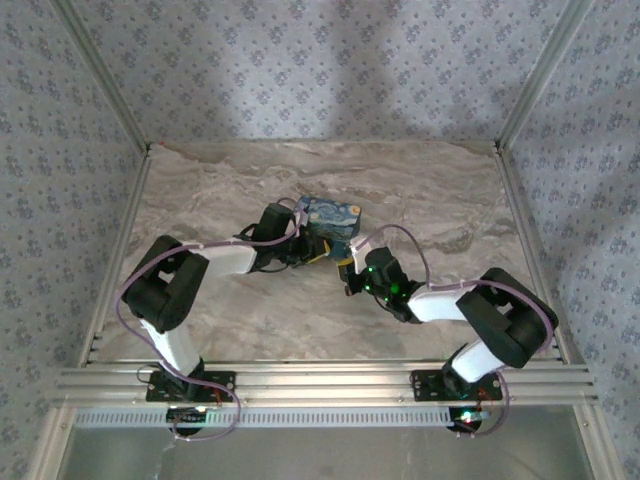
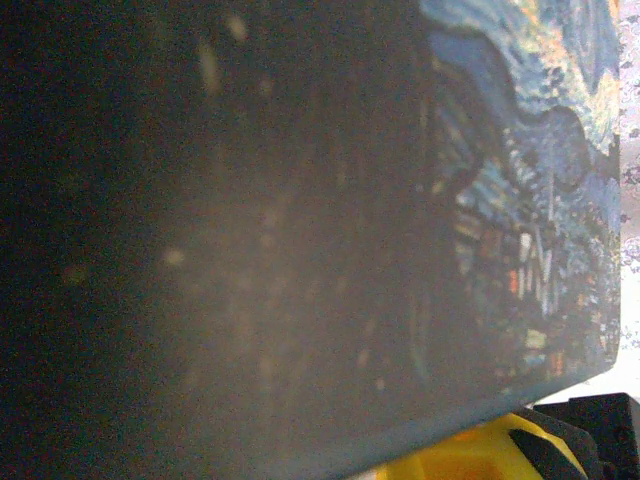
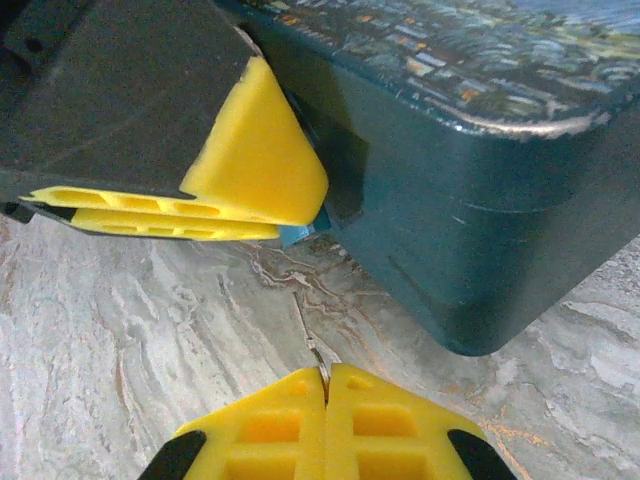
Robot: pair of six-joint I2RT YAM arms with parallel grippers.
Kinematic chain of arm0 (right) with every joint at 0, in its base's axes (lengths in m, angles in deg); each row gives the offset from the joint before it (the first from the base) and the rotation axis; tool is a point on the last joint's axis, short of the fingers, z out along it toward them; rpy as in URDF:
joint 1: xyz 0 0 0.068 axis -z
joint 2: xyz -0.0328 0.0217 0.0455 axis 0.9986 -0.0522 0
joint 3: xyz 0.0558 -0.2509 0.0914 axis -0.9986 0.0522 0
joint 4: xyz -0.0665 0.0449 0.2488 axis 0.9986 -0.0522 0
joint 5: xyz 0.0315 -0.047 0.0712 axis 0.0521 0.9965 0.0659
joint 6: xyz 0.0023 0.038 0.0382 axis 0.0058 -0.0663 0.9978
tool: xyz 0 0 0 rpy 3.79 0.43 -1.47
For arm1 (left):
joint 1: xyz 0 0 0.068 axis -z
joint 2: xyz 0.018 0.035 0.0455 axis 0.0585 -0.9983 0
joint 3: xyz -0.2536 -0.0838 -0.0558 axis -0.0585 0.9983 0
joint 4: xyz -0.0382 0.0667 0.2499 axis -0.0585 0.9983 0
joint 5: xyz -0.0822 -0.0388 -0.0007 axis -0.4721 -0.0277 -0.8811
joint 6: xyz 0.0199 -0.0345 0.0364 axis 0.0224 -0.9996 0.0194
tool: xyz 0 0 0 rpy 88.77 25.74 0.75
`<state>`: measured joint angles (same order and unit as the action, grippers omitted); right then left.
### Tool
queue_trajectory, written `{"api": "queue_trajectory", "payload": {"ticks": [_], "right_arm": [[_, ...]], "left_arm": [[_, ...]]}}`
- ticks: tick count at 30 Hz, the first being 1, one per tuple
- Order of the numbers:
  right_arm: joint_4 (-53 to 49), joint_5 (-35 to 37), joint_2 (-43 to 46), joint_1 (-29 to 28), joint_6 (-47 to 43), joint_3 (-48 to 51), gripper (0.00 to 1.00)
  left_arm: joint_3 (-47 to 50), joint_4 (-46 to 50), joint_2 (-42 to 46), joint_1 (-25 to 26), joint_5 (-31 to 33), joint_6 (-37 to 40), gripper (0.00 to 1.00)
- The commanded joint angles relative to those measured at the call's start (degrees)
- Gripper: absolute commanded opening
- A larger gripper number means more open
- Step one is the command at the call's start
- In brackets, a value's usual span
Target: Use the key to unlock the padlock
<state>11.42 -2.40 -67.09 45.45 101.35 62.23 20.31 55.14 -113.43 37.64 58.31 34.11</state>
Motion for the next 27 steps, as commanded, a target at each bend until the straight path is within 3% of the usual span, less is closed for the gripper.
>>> {"api": "queue_trajectory", "payload": {"ticks": [1,27], "right_arm": [[3.34,1.48,-1.72,-0.32,1.11,-0.47,0.0],[6.33,1.87,-5.38,-0.36,2.89,-2.56,0.0]], "left_arm": [[-1.09,-1.72,2.37,0.46,-2.08,-1.46,0.18],[-0.91,-2.27,1.65,0.61,-2.21,-1.94,0.18]]}}
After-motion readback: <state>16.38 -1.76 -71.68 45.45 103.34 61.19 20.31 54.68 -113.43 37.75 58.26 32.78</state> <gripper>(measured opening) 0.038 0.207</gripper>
